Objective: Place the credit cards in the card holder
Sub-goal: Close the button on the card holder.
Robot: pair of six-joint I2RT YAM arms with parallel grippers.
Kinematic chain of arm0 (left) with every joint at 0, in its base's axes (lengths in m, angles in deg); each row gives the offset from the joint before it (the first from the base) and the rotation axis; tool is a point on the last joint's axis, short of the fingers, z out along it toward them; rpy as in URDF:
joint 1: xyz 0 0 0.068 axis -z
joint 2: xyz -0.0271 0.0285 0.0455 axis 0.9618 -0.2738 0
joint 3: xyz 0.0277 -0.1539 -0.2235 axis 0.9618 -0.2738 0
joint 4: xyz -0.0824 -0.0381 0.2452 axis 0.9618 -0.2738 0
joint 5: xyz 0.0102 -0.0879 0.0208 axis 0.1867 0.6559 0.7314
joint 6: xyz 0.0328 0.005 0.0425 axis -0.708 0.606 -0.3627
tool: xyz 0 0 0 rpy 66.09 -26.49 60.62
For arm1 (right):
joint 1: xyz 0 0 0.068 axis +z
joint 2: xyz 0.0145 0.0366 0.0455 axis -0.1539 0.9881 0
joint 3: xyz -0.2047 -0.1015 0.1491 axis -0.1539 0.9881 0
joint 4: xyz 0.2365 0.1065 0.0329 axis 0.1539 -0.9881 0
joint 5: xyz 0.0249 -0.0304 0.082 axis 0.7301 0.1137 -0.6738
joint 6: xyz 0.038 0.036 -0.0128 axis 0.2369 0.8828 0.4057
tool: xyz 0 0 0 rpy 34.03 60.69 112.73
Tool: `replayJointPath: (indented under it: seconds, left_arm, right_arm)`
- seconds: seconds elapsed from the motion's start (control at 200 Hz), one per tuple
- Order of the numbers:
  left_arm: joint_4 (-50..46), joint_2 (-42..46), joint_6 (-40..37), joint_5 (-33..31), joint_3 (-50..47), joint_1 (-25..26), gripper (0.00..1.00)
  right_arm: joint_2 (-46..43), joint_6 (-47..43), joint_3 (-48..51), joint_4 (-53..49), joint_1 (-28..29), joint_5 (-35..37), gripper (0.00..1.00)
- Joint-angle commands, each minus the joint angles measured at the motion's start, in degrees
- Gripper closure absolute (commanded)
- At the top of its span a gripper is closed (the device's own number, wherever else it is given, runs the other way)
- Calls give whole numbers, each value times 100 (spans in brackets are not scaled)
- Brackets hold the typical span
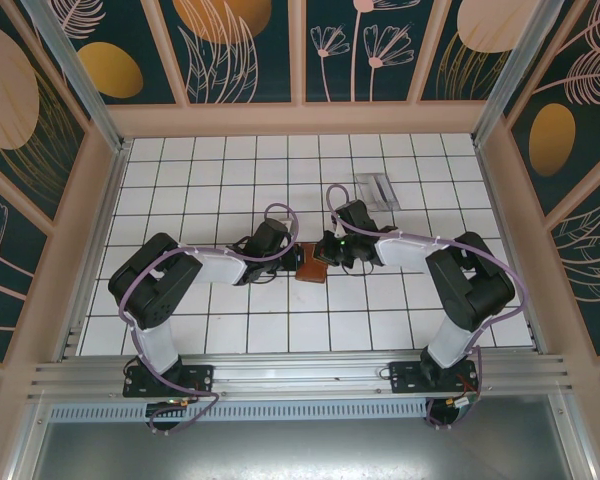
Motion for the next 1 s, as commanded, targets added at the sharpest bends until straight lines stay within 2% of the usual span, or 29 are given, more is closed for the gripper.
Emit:
replayJointPath:
  seconds: [0.0,0.611,0.996]
  left_arm:
    - [-682,-252,-10,9,-163,30,86]
    - [-677,-244,17,-20,-176,25,86]
    - [-667,-270,35,-43,-208,32,86]
  right_arm:
    - [84,-50,92,-159,38,39,100]
    - [333,-16,206,-199,107,41,100]
    - [472,33,626,-142,192,385,100]
